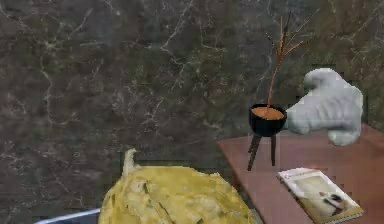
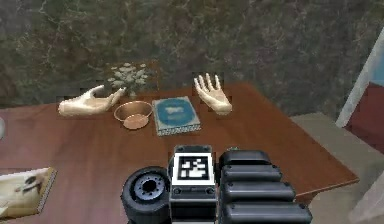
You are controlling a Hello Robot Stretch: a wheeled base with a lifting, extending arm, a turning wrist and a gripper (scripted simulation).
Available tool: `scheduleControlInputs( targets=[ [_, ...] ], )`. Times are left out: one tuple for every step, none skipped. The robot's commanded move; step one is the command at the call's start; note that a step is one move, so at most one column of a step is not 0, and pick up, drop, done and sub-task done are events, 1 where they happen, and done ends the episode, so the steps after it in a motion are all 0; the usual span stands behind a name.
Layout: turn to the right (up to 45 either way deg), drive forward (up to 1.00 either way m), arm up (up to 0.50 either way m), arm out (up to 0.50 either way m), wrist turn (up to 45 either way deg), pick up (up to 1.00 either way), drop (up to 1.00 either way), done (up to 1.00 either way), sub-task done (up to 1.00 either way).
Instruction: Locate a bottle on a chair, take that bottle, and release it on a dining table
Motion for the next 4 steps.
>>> scheduleControlInputs(
  targets=[
    [-45.0,0.00,0.00,0.00,0.0,0.00,0.00,0.00,0.00],
    [-21.0,0.00,0.00,0.00,0.0,0.00,0.00,0.00,0.00],
    [45.0,0.00,0.00,0.00,0.0,0.00,0.00,0.00,0.00],
    [45.0,0.00,0.00,0.00,0.0,0.00,0.00,0.00,0.00]
  ],
)
